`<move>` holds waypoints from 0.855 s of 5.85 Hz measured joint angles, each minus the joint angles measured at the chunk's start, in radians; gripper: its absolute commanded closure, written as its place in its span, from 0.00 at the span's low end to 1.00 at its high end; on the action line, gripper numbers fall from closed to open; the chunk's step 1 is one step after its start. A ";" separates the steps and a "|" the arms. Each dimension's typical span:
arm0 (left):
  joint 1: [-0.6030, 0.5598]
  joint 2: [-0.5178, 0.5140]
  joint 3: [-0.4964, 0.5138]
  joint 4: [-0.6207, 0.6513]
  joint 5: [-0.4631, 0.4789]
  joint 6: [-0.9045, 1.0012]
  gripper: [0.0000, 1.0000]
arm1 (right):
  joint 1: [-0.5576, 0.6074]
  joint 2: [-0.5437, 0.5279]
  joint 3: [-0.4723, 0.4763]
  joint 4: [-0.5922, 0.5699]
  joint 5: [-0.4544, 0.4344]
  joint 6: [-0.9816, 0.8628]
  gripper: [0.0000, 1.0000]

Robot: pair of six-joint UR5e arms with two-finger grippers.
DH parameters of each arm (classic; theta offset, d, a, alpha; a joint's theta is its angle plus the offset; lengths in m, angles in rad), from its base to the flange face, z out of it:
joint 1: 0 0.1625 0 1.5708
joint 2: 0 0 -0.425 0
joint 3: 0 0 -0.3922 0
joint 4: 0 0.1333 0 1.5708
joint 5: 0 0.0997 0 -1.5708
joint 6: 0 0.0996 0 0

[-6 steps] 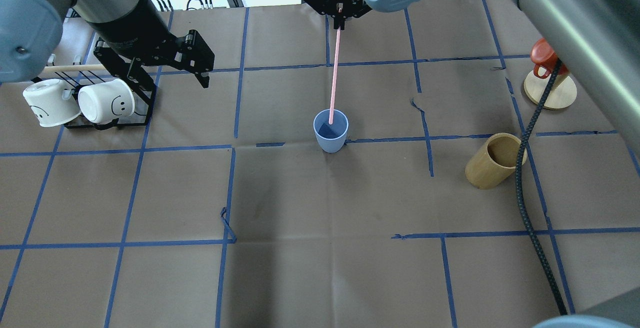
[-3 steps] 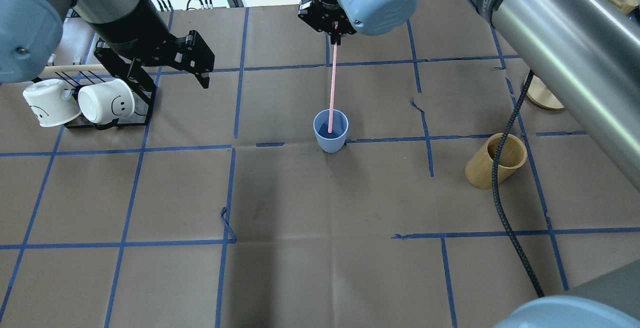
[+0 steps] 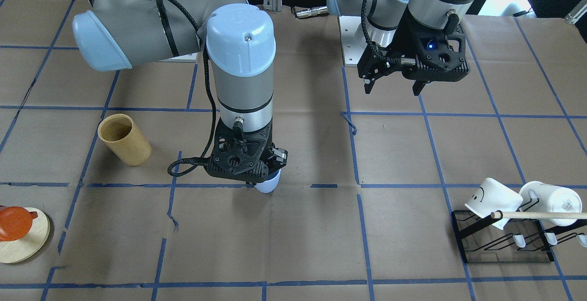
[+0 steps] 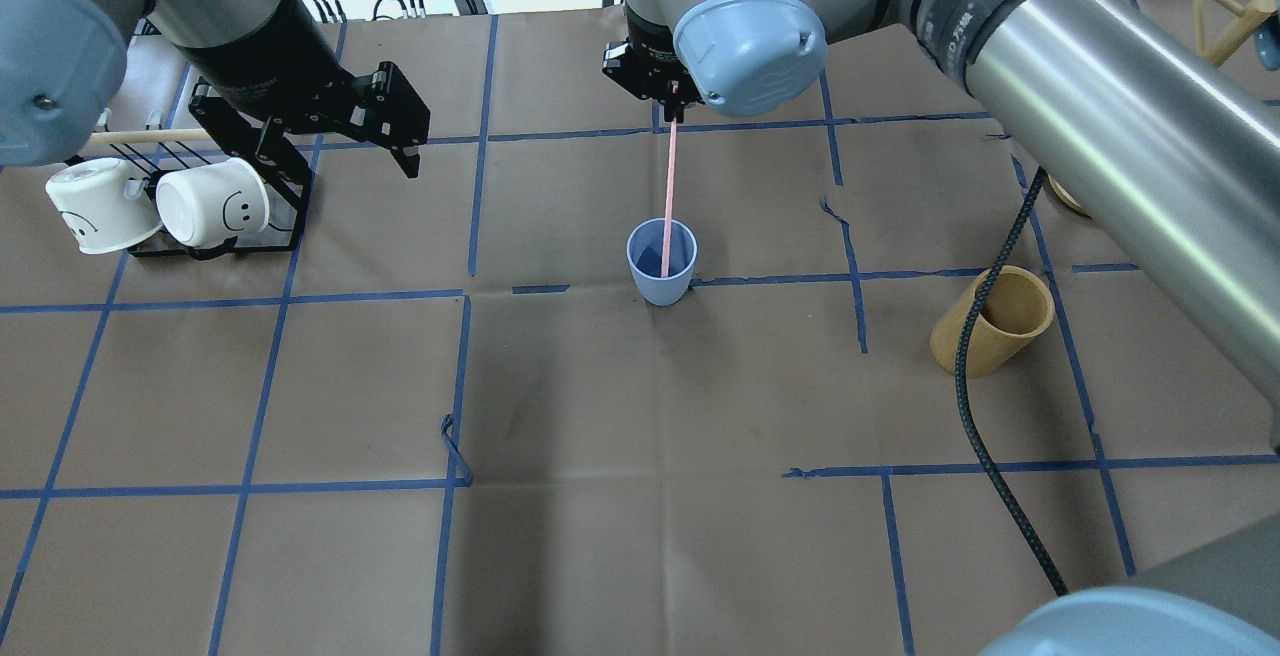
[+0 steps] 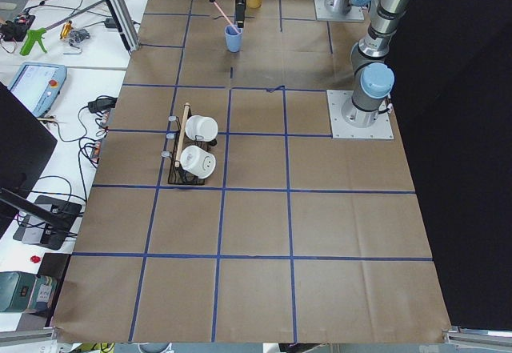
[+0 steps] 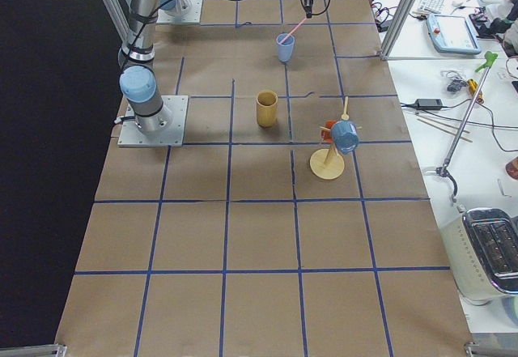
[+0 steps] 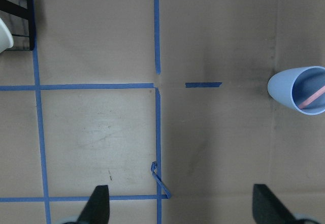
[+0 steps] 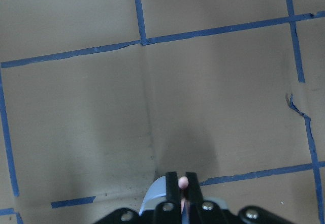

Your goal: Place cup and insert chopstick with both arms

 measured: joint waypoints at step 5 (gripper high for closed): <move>-0.001 0.000 -0.001 0.000 0.001 0.000 0.02 | -0.048 -0.032 -0.021 0.059 0.004 -0.101 0.00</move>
